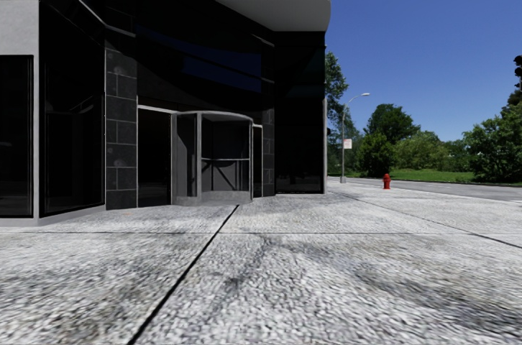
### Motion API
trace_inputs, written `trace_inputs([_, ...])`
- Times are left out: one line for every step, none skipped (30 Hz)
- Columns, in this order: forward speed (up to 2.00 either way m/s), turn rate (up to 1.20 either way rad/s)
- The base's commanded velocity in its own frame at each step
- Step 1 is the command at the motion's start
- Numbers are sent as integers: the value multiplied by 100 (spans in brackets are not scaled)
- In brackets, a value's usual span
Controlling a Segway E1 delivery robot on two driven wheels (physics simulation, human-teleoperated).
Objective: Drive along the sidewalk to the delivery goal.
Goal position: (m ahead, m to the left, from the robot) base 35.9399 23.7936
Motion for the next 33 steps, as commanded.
trace_inputs([156,7])
trace_inputs([156,19])
trace_inputs([156,32])
trace_inputs([156,32])
trace_inputs([156,37])
trace_inputs([156,40])
trace_inputs([156,45])
trace_inputs([156,49])
trace_inputs([156,53])
trace_inputs([156,57])
trace_inputs([156,58])
trace_inputs([156,59])
trace_inputs([156,59])
trace_inputs([156,59])
trace_inputs([156,63])
trace_inputs([156,66])
trace_inputs([156,71])
trace_inputs([156,73])
trace_inputs([156,74])
trace_inputs([156,74])
trace_inputs([156,74])
trace_inputs([156,74])
trace_inputs([157,74])
trace_inputs([157,74])
trace_inputs([157,74])
trace_inputs([157,74])
trace_inputs([157,74])
trace_inputs([157,74])
trace_inputs([157,74])
trace_inputs([157,74])
trace_inputs([158,74])
trace_inputs([158,69])
trace_inputs([159,67])
